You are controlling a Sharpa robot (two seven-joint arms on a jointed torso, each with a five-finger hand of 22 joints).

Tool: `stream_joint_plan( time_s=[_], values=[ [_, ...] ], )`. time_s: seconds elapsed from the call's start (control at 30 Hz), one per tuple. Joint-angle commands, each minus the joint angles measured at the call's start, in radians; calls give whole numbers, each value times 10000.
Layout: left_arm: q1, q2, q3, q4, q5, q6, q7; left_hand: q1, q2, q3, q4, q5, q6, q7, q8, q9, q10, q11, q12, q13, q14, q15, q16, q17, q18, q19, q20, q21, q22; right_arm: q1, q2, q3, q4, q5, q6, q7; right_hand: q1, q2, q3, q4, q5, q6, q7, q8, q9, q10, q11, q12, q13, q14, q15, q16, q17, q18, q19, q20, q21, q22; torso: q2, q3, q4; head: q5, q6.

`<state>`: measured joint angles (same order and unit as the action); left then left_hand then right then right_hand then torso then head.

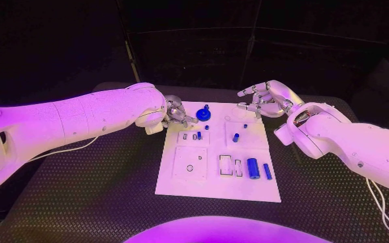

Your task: Assemble the parts on the task board

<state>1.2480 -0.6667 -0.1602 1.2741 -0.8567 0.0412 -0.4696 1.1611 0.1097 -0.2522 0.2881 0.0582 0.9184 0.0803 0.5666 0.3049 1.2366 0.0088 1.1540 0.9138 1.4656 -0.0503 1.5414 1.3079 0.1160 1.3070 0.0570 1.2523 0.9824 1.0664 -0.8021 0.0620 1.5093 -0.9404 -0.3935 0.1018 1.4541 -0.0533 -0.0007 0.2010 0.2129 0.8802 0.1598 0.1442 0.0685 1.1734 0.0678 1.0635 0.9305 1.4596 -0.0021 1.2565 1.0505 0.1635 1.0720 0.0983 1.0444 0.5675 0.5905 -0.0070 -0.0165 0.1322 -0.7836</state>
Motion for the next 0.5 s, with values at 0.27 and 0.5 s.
stream_joint_plan(
  time_s=[0.27, 0.5],
  values=[
    [88, 649, -228, -290, -313, 555, -249, -74, 12, -46, -10, -19, -73, 19, 85, 21, -103, -1, -66, -46, 964, -49, 94, 2236, -80, 40, -10, 46, 58, 21, 96, 8, -58, -65, 102, -159, 54, 14, -33, -35, 49, 3, 24, 0, -12, -140, 40, -161, -134, -26, -53, -74, -26, 142, -117, 28, -138, -152, 60, 12, -6, 12, -112],
    [110, 994, -307, -425, -325, 649, -271, -67, 27, -46, -17, -8, -86, 20, 105, 33, -137, 0, -96, -88, 966, -47, 98, 2243, -76, 24, -9, 39, 40, 22, 154, 8, -79, -494, 118, -195, 30, 14, -53, -19, 58, -13, 27, -7, -12, -216, 44, -260, -249, -14, -50, -86, -14, 151, -137, 30, -200, -229, 97, 22, -13, -6, -104]
  ],
)
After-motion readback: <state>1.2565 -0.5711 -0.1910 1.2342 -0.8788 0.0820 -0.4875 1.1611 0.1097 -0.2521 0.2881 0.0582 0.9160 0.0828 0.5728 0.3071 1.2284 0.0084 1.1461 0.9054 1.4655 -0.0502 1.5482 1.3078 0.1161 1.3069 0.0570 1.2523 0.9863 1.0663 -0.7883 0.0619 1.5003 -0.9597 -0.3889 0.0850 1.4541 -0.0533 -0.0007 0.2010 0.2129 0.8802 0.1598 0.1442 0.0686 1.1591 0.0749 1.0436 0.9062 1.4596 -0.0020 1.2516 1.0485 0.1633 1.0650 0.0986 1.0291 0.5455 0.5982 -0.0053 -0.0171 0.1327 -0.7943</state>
